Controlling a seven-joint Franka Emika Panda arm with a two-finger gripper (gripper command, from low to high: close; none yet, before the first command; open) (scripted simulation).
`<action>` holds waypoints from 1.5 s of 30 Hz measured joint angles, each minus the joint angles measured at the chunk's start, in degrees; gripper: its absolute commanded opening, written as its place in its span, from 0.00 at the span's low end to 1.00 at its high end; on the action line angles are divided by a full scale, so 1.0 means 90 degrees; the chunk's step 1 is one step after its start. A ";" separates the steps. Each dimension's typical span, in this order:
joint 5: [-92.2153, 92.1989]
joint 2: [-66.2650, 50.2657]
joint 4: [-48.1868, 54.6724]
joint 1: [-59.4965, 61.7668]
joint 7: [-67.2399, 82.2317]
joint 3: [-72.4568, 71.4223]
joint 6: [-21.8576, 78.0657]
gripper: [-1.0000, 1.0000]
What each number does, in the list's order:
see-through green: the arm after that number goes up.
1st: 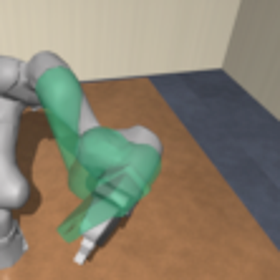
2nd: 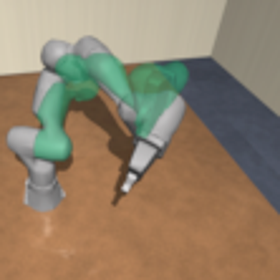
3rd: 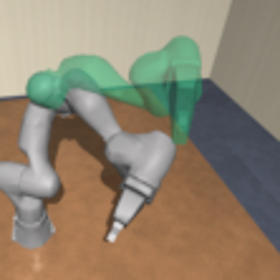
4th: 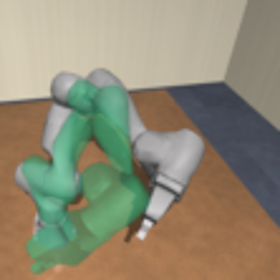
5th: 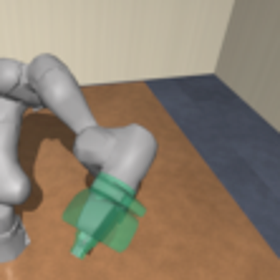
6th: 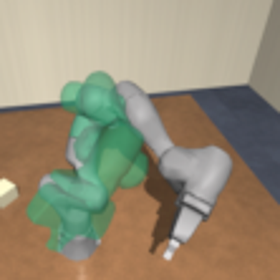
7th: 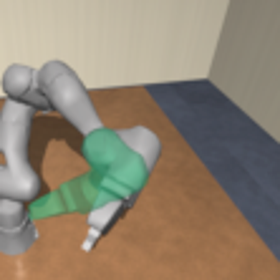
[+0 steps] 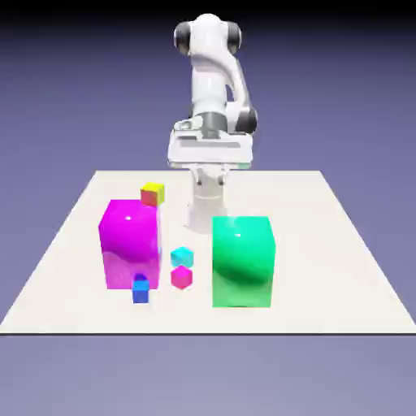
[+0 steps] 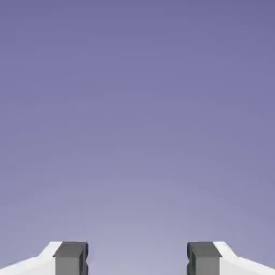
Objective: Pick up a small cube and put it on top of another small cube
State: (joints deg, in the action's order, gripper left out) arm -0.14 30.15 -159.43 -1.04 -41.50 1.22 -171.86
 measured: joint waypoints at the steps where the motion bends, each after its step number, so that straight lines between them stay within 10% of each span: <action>1: -0.0013 -0.0231 0.0145 -0.0032 0.0088 0.0112 0.0198 0.50; 28: -0.0375 -0.6458 0.4057 -0.0900 0.2457 0.3137 0.5529 0.50; 33: -0.0651 -0.7070 0.3810 -0.0679 0.2616 0.2893 0.4711 0.50; 34: -0.0708 -0.7193 0.3758 -0.0634 0.2647 0.2841 0.4540 0.00; 45: -0.1038 -0.5370 0.3945 -0.0968 0.1799 0.3146 0.6399 0.00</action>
State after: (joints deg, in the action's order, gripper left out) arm -9.49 -18.17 -123.92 -9.75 -25.31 29.53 -114.27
